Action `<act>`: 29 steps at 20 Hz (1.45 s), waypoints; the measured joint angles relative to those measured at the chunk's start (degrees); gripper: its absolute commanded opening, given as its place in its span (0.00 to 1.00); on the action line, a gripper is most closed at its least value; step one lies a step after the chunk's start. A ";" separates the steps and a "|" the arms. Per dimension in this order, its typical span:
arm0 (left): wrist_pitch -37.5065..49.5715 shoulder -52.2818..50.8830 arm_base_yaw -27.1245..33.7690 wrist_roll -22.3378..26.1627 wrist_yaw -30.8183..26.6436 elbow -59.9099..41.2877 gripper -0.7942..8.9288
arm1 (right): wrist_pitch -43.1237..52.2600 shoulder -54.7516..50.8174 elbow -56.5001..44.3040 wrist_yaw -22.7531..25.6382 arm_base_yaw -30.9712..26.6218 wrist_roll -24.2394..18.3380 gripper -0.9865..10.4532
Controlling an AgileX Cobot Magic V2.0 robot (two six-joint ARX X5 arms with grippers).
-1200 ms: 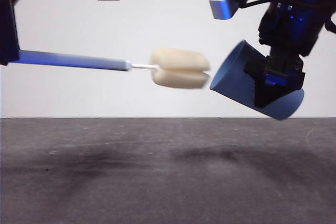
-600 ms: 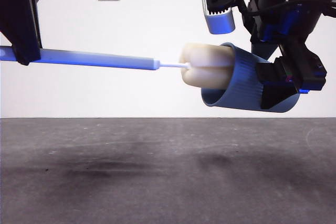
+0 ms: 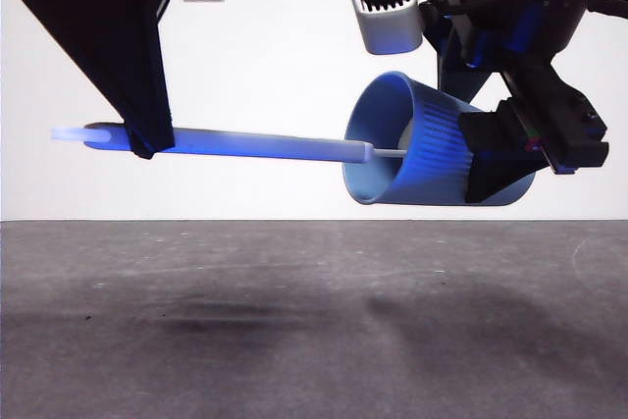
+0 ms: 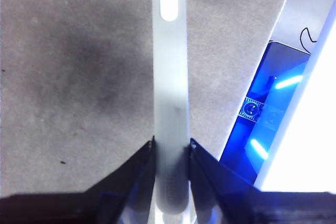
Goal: Pick up the cup brush,pick up the cup,insert the brush into the cup,clean the cup,put the cup brush back,put the cup back to the fixed position on the table
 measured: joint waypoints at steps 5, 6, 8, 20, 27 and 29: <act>-5.46 -1.25 0.07 -0.57 -5.46 0.00 0.07 | -1.73 0.00 0.00 0.90 -1.18 0.15 0.07; -6.62 -2.27 0.09 -0.59 -5.64 0.00 0.07 | -1.73 0.00 0.00 0.96 -1.73 0.39 0.07; -9.29 -4.35 0.17 -1.03 -5.84 0.00 0.07 | -1.95 0.00 0.00 1.33 -2.64 0.68 0.07; -3.98 -3.54 -0.02 -1.44 -1.05 0.00 0.07 | -1.92 0.00 0.00 0.98 -1.73 0.90 0.07; 1.31 1.62 -2.14 -2.97 -0.52 0.00 0.07 | -1.40 0.00 0.00 2.01 0.79 0.90 0.07; 0.76 1.62 -2.14 -3.13 -0.61 0.00 0.07 | -1.36 0.00 0.00 2.40 0.79 1.03 0.07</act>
